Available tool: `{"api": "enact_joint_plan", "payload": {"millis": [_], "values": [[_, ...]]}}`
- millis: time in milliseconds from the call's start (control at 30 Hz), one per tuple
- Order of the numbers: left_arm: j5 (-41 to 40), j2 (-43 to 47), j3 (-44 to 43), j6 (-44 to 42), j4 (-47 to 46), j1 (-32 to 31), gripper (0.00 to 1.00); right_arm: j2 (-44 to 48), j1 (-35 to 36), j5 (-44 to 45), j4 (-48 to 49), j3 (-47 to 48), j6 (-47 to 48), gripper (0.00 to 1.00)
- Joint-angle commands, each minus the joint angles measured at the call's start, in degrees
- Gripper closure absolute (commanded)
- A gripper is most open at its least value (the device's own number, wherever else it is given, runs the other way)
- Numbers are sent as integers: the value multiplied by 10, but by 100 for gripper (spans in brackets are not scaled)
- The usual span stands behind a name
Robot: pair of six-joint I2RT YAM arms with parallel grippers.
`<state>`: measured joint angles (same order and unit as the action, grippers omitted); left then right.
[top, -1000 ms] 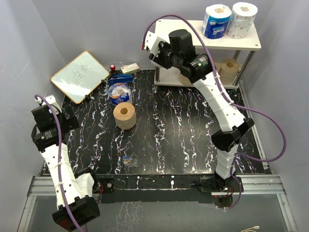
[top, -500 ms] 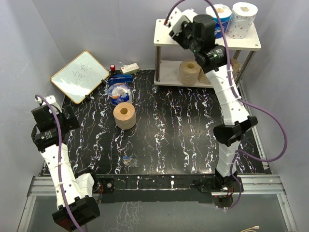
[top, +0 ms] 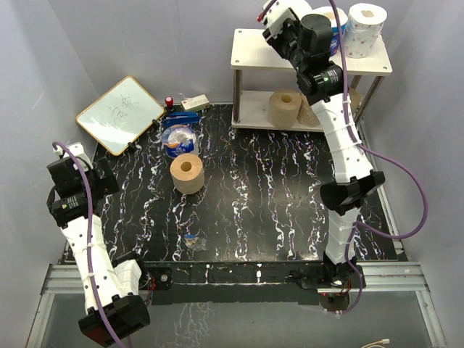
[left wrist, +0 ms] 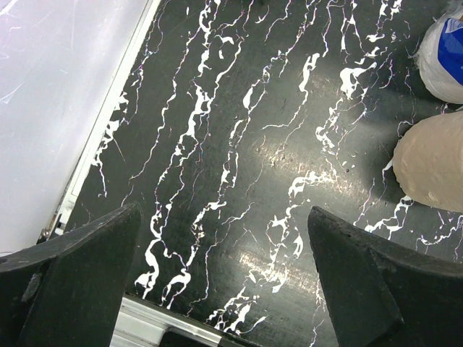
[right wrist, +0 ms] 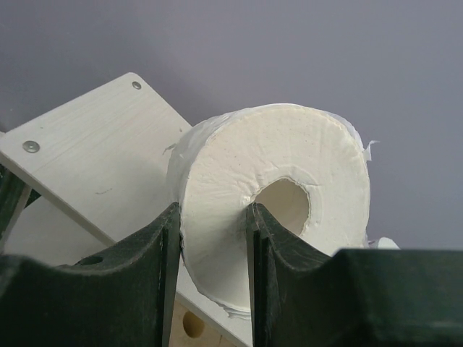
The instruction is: Place and organize the paper towels onto the shelf
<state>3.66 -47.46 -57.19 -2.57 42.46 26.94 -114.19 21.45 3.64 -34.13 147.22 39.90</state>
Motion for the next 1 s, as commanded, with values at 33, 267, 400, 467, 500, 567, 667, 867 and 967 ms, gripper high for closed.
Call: {"api": "enact_joint_plan", "payload": {"millis": [33,267,400,467,500,567,667,867,967], "values": [[7,1,1,-4,0,5,2,-14,-38,-11,91,8,-12,100],[7,-2,1,-4,0,5,2,-28,-49,-22,105,6,-21,100],[7,-2,1,-4,0,4,2,-35,-49,-19,110,6,-20,100],[8,-3,2,-4,0,5,2,-37,-49,-16,111,6,-20,100],[8,-3,1,-4,0,5,2,-38,-50,-14,113,6,-20,99],[7,-4,1,-4,0,4,2,-38,-51,-14,114,5,-20,91],[8,-4,1,-4,0,5,2,-35,-51,-11,124,1,-20,71],[8,-4,1,-4,0,5,2,-29,-53,-5,148,-7,-17,50],[7,-3,1,-4,0,5,2,-30,-53,-2,154,-7,-11,45]]}}
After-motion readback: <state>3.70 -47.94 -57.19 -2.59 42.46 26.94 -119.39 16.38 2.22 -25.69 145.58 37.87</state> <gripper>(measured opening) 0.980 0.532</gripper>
